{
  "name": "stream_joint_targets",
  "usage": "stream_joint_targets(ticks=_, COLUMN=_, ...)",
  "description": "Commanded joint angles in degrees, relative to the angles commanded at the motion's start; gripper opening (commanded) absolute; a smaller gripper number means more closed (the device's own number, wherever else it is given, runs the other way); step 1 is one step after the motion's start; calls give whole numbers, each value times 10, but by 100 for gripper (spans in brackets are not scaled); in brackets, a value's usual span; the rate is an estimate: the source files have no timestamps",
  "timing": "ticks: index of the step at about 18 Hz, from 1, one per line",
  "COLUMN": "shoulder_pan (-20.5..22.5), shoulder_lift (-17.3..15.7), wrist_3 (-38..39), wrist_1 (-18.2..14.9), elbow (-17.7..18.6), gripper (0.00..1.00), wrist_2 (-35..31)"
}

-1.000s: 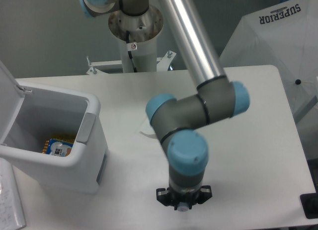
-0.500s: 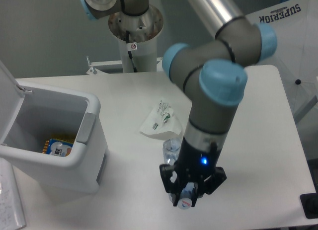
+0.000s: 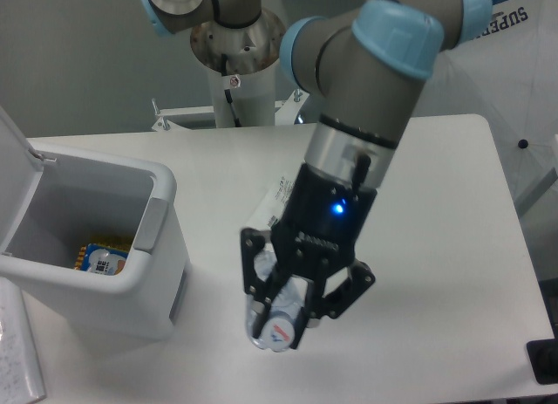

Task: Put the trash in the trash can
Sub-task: 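Lift the bottle and carry it toward the white trash bin, then lower the bottle into the bin and open the gripper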

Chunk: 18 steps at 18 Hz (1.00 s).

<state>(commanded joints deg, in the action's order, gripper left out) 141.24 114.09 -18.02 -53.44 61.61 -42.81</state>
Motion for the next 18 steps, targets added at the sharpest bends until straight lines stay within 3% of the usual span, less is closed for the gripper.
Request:
stream_joint_targets(ticks=6, shoulder_pan=-6, shoulder_lift=-20, wrist_3=-1, wrist_1=13, elbow=3, gripper=1, wrist_2=114)
stream_joint_targets(ticks=11, shoulder_pan=-19, shoulder_lift=-64, wrist_3=-4, wrist_1=17, elbow=32, gripper=3, wrist_2=174)
stream_joint_targets(ticks=18, shoulder_pan=-43, shoulder_lift=-108, wrist_3=-18, wrist_1=19, elbow=83, gripper=3, wrist_2=201)
